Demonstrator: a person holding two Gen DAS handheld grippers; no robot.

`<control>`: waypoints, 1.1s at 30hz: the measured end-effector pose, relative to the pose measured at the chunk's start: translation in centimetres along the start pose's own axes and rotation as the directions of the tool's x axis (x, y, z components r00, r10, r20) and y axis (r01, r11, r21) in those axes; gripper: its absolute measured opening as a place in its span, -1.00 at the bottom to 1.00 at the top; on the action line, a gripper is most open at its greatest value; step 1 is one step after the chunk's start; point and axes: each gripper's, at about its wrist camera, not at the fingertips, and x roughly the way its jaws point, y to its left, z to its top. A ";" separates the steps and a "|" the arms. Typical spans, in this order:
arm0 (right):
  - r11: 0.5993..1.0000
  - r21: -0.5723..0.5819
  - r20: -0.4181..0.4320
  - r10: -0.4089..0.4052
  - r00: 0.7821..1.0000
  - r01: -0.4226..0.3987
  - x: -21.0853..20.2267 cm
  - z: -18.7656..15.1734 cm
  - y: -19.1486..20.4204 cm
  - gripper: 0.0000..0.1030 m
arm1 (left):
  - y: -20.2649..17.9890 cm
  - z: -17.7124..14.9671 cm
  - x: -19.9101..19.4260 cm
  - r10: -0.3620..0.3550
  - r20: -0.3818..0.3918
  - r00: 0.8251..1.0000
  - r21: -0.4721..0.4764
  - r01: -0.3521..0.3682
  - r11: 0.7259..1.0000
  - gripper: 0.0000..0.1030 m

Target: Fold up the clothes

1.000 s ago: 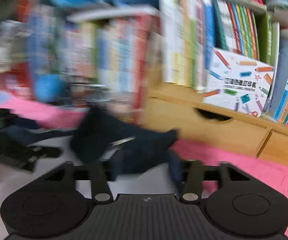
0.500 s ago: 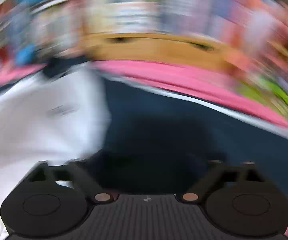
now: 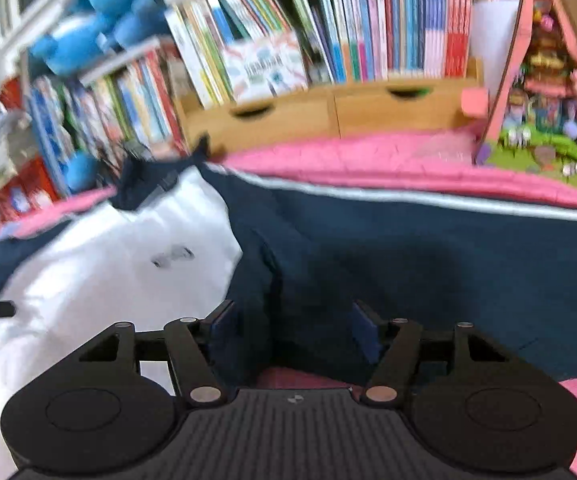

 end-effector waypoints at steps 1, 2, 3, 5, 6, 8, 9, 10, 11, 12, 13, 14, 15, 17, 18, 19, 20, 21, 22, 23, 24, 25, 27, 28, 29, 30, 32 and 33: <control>1.000 -0.005 -0.010 -0.018 1.000 0.018 0.2 -0.1 -0.2 0.24 | -0.3 -0.1 0.0 0.011 0.005 1.000 -0.001 -0.011 1.000 0.90; 0.999 -0.020 -0.004 -0.027 1.000 0.027 0.0 -0.3 -0.5 0.26 | -0.5 -0.3 0.0 0.021 0.010 1.000 -0.002 -0.021 1.000 0.92; 0.998 -0.036 0.000 -0.047 0.999 0.047 -0.2 -0.4 -0.8 0.33 | -0.8 -0.4 0.0 0.031 0.014 0.999 -0.002 -0.031 1.000 0.94; 0.976 -0.078 -0.004 -0.202 0.979 0.201 0.2 -0.3 -2.5 0.36 | -0.5 -0.4 0.1 0.035 0.016 0.999 -0.016 -0.034 0.999 0.98; 0.957 -0.087 0.015 -0.275 0.961 0.276 0.0 -0.6 -3.8 0.57 | -0.2 -0.5 0.2 0.032 0.017 0.999 -0.034 -0.031 0.999 1.00; 0.908 0.010 -0.009 -0.418 0.908 0.418 -0.9 -0.1 -7.1 0.55 | 0.5 -0.9 0.5 0.012 0.024 1.000 -0.079 -0.010 0.997 1.00; 0.874 0.053 -0.025 -0.482 0.876 0.483 -1.4 0.2 -8.6 0.37 | 0.7 -1.0 0.4 0.002 0.028 1.000 -0.098 0.001 0.995 1.00; 0.845 0.078 -0.030 -0.528 0.849 0.529 -2.0 0.5 -9.3 0.06 | 0.8 -1.1 0.5 -0.004 0.035 0.999 -0.107 0.008 0.994 1.00; 0.839 0.103 -0.022 -0.536 0.844 0.535 -2.8 0.6 -9.6 0.05 | 0.9 -1.2 0.5 -0.010 0.041 0.999 -0.116 0.014 0.993 1.00; 0.859 0.135 0.002 -0.498 0.867 0.493 -3.7 0.6 -9.4 0.05 | 1.0 -1.3 0.6 -0.015 0.048 0.999 -0.124 0.021 0.992 1.00; 0.881 0.160 0.026 -0.455 0.890 0.446 -4.5 0.6 -8.9 0.05 | 1.1 -1.4 0.6 -0.019 0.057 0.998 -0.130 0.027 0.991 1.00; 0.911 0.158 0.046 -0.392 0.919 0.381 -5.0 0.5 -7.8 0.05 | 1.2 -1.5 0.7 -0.025 0.063 0.998 -0.136 0.033 0.990 1.00; 0.938 0.148 0.064 -0.325 0.943 0.314 -5.3 0.4 -6.6 0.06 | 1.3 -1.6 0.7 -0.030 0.069 0.997 -0.142 0.040 0.989 1.00; 0.983 0.066 0.071 -0.179 0.981 0.174 -5.4 -0.2 -2.4 0.07 | 1.5 -1.8 0.8 -0.043 0.079 0.996 -0.153 0.055 0.987 1.00; 0.995 0.002 0.061 -0.100 0.993 0.100 -5.1 -0.7 0.4 0.09 | 1.5 -1.9 0.8 -0.046 0.084 0.995 -0.155 0.059 0.986 1.00; 0.998 -0.058 0.042 -0.036 0.998 0.038 -4.6 -1.1 3.2 0.12 | 1.5 -2.0 0.8 -0.047 0.090 0.995 -0.154 0.061 0.986 1.00; 0.993 -0.117 0.019 0.027 0.999 -0.025 -4.2 -1.5 5.9 0.12 | 1.5 -2.0 0.8 -0.047 0.093 0.995 -0.154 0.061 0.986 1.00; 0.981 -0.173 -0.006 0.085 0.996 -0.085 -3.7 -1.9 8.6 0.12 | 1.5 -2.0 0.8 -0.047 0.095 0.994 -0.155 0.062 0.986 1.00; 0.967 -0.221 -0.027 0.126 0.992 -0.129 -3.0 -2.4 11.1 0.16 | 1.5 -2.0 0.8 -0.049 0.096 0.994 -0.155 0.064 0.986 1.00; 0.948 -0.267 -0.050 0.166 0.985 -0.173 -2.3 -2.8 13.6 0.19 | 1.5 -2.0 0.8 -0.051 0.096 0.994 -0.156 0.066 0.986 1.00; 0.925 -0.312 -0.075 0.204 0.976 -0.217 -1.6 -3.2 16.1 0.26 | 1.5 -2.0 0.8 -0.053 0.097 0.994 -0.156 0.068 0.985 1.00; 0.898 -0.354 -0.101 0.240 0.965 -0.261 -0.9 -3.6 18.6 0.30 | 1.5 -2.0 0.8 -0.054 0.098 0.994 -0.156 0.069 0.985 1.00; 0.862 -0.406 -0.148 0.268 0.952 -0.305 0.5 -4.3 22.1 0.31 | 1.5 -2.0 0.8 -0.055 0.099 0.994 -0.155 0.070 0.985 1.00; 0.852 -0.420 -0.169 0.266 0.949 -0.313 1.2 -4.6 23.3 0.31 | 1.6 -2.0 0.8 -0.056 0.100 0.993 -0.155 0.072 0.985 1.00; 0.843 -0.432 -0.187 0.264 0.946 -0.320 1.8 -4.9 24.2 0.30 | 1.6 -2.0 0.8 -0.057 0.100 0.993 -0.156 0.073 0.985 1.00; 0.839 -0.437 -0.195 0.265 0.944 -0.326 2.1 -5.2 24.3 0.32 | 1.6 -2.0 0.8 -0.058 0.101 0.993 -0.157 0.074 0.985 1.00; 0.829 -0.446 -0.210 0.269 0.940 -0.336 2.6 -5.7 24.4 0.34 | 1.6 -2.0 0.8 -0.060 0.101 0.993 -0.157 0.075 0.985 1.00; 0.823 -0.451 -0.205 0.281 0.938 -0.345 2.3 -5.9 23.8 0.34 | 1.6 -2.0 0.8 -0.061 0.102 0.993 -0.157 0.077 0.985 1.00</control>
